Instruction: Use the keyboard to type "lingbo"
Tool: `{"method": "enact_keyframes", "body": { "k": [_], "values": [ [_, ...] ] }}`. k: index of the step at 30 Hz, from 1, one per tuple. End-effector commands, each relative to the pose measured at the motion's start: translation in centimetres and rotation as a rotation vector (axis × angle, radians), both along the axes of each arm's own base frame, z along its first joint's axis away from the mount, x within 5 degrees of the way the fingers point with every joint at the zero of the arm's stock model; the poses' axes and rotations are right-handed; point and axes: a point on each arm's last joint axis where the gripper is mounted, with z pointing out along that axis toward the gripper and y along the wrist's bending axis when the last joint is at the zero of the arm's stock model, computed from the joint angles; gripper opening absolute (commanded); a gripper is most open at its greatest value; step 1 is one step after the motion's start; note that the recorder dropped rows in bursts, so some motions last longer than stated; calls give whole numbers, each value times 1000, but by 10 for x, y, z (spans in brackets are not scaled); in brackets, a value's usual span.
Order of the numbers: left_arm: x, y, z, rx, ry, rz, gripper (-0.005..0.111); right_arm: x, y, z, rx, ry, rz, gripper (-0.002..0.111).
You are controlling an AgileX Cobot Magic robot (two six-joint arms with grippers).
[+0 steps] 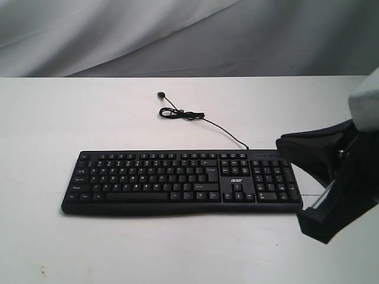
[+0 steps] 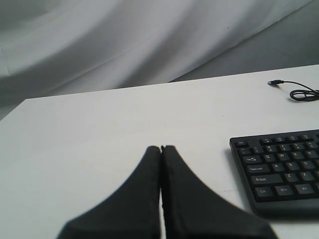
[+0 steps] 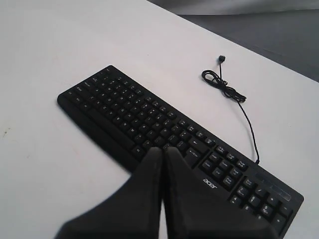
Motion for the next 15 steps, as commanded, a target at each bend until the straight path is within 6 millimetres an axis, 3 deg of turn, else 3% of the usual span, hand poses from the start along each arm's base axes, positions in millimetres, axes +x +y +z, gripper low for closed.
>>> {"method": "enact_keyframes", "body": {
  "k": [1,10,15],
  "values": [
    [0,-1,0,-5,-10,-8,0,-3,-3,0,0,-11,-1,0],
    [0,-1,0,-5,-10,-8,0,-3,-3,0,11,-5,-10,0],
    [0,-1,0,-5,-10,-8,0,-9,-26,8,73,-51,-108,0]
  ]
}}
